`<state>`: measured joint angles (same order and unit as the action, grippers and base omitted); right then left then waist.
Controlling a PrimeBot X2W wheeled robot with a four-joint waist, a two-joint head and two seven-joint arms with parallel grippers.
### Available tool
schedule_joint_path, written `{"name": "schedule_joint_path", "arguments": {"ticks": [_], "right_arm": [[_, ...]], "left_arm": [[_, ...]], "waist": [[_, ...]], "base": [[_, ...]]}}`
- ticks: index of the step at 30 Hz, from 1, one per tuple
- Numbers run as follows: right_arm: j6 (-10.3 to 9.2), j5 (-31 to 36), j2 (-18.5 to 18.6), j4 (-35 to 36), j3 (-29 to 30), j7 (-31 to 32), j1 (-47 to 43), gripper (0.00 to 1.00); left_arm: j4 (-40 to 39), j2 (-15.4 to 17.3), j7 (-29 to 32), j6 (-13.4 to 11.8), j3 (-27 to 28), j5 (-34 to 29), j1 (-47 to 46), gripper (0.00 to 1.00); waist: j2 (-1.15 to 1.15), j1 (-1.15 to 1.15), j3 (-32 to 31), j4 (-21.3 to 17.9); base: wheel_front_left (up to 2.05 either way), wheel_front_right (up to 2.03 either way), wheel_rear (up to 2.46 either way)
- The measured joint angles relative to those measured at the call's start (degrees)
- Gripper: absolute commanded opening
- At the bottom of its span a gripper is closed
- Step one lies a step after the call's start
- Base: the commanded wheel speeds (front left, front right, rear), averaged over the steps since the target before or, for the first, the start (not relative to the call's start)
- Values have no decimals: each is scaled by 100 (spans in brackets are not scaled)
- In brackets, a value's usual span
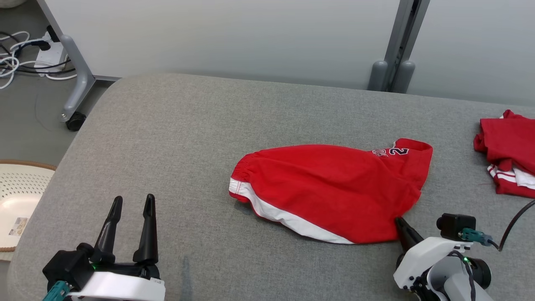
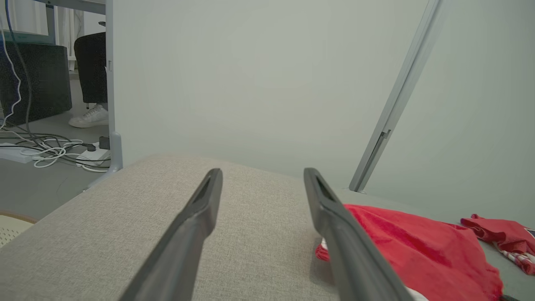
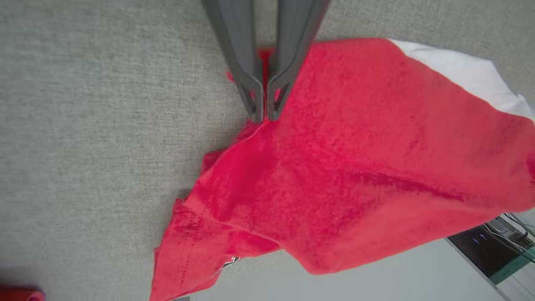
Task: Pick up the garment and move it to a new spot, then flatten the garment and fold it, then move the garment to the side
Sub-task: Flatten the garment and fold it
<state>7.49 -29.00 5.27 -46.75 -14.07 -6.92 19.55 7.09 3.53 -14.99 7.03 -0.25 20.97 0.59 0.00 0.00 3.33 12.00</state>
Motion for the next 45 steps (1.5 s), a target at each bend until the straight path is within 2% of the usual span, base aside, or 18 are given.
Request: {"name": "schedule_joint_path", "arguments": {"ticks": [4, 9, 13, 17, 22, 26, 34, 35, 36, 37, 41, 45], "right_arm": [[0, -164, 37, 113, -124, -192, 50, 0], [0, -584, 266, 759, -265, -196, 119, 0], [0, -840, 532, 1276, -282, 37, 411, 0], [0, -1055, 708, 1427, -232, 355, 922, 0], [0, -1213, 835, 989, -85, 712, 1614, 0], [0, -1190, 968, 218, -48, 883, 2307, 0], [0, -934, 948, -851, -303, 829, 2952, 2], [0, -938, 905, -953, -336, 805, 2982, 33], [0, -966, 858, -1009, -371, 778, 3000, 71], [0, -1001, 812, -1047, -421, 742, 3019, 100], [0, -1109, 758, -1024, -676, 530, 2995, 100], [0, -1246, 786, -715, -959, 222, 2798, 100]], "left_arm": [[37, -11, 0, 5, 5, -31, 1, 100], [71, -25, 0, 22, -15, -33, 1, 100], [70, -37, 0, 23, -79, -32, -42, 100], [76, -46, 0, 24, -162, -10, -186, 100], [123, -53, 0, 33, -324, 88, -389, 100], [155, -58, 0, 41, -441, 180, -571, 100], [194, -59, 0, 41, -479, 193, -680, 100], [212, -60, 0, 41, -480, 193, -682, 100], [221, -59, 0, 41, -476, 192, -683, 100], [224, -59, 0, 41, -466, 191, -683, 100], [235, -60, 0, 41, -443, 170, -677, 100], [236, -22, 0, 42, -354, 105, -577, 100]], "waist": [[0, 0, -4, 8], [0, 0, 12, 23], [0, 0, 129, 68], [0, 0, 323, 168], [0, 0, 604, 370], [0, 0, 900, 593], [0, 0, 1135, 781], [0, 0, 1123, 772], [0, 0, 1102, 757], [0, 0, 1079, 736], [0, 0, 943, 608], [0, 0, 742, 397]], "base": [[0, 0, 0], [0, 0, 0], [0, 0, 0], [0, 0, 0], [0, 0, 0], [0, 0, 0], [0, 0, 0], [0, 0, 0], [0, 0, 0], [0, 0, 0], [0, 0, 0], [0, 0, 0]]}}
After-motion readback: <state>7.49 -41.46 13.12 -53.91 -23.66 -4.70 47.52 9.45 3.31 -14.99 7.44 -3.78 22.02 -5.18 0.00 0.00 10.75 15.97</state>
